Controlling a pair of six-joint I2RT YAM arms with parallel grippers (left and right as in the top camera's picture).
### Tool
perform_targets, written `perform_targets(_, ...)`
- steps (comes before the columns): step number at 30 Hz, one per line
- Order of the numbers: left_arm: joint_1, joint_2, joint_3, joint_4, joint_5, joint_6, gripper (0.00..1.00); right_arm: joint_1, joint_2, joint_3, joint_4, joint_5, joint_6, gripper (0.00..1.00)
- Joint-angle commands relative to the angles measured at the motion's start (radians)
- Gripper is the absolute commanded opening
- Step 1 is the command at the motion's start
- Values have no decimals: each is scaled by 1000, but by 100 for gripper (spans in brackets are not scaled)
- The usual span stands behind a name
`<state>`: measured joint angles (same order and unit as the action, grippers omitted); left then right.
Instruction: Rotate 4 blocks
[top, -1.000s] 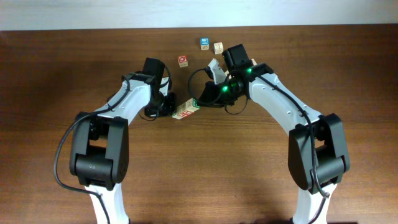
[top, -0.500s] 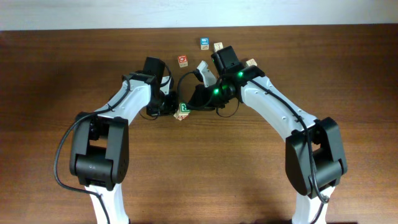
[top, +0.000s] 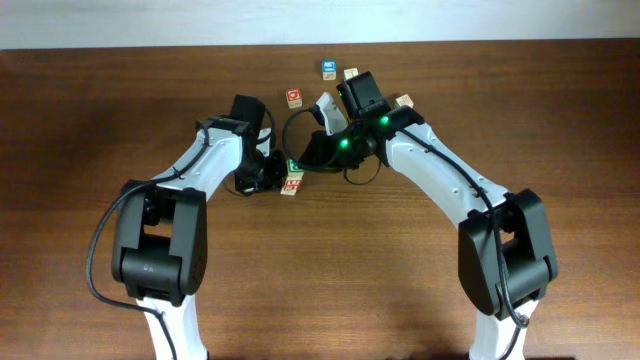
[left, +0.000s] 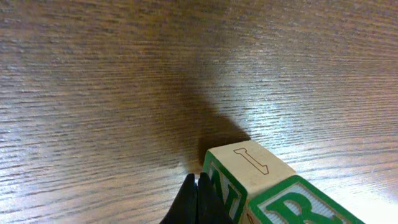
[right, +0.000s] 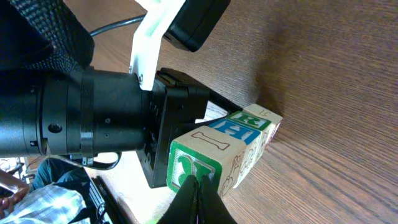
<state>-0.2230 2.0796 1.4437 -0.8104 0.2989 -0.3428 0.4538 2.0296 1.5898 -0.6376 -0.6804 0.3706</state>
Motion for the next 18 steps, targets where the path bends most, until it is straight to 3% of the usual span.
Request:
perform_targets(1, -34, 3, 4, -17, 17, -55, 0, 39, 34, -17, -10, 66, 5, 4)
perform_targets(8, -19, 3, 4, -17, -97, -102, 0, 56, 34, -17, -12, 85, 6, 4)
perform_targets(18, 64, 3, 4, -14, -98, -117, 0, 64, 34, -17, -13, 93, 9, 4)
